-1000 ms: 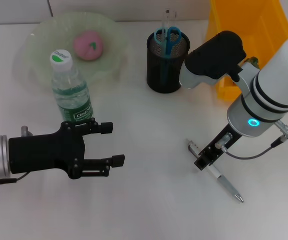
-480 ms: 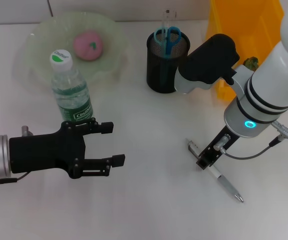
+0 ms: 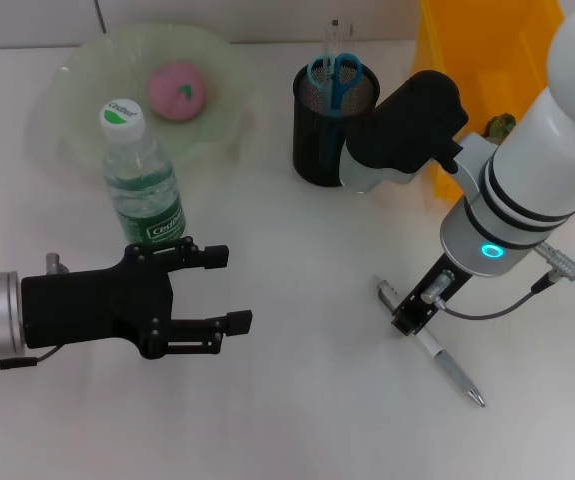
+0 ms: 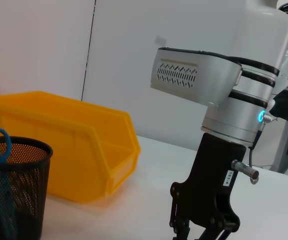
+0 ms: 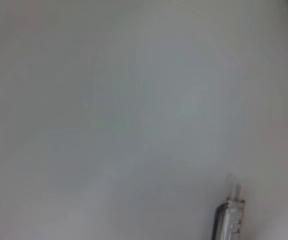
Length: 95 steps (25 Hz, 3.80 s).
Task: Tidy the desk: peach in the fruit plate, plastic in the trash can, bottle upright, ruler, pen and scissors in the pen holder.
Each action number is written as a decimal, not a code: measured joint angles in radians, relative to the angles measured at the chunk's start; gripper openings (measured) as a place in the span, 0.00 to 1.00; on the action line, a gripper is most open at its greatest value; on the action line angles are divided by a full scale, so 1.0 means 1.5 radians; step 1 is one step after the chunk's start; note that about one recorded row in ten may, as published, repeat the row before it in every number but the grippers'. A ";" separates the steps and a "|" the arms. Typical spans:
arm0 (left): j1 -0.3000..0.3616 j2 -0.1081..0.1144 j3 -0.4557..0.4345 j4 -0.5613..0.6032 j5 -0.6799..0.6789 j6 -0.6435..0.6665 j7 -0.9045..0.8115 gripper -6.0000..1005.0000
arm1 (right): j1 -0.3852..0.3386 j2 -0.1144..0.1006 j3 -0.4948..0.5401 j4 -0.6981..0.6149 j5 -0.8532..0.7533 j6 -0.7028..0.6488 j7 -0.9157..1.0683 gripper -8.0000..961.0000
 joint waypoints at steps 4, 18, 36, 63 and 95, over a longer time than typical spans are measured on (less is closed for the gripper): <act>0.000 0.000 0.000 0.000 0.000 0.000 0.002 0.84 | 0.001 0.000 0.000 0.004 0.002 0.000 0.000 0.28; -0.001 0.000 0.000 0.000 0.000 -0.003 0.003 0.84 | -0.007 0.000 -0.010 -0.008 0.004 0.012 0.000 0.17; 0.000 0.001 -0.006 0.000 -0.006 -0.003 -0.003 0.84 | -0.172 -0.001 0.243 -0.207 0.101 0.147 -0.196 0.14; 0.007 0.001 -0.017 -0.019 -0.034 -0.005 0.002 0.84 | -0.013 -0.003 0.312 0.372 0.942 0.498 -0.997 0.14; 0.042 0.038 -0.029 -0.011 -0.031 0.067 -0.022 0.84 | -0.287 -0.040 0.551 0.371 0.626 -0.272 -1.130 0.84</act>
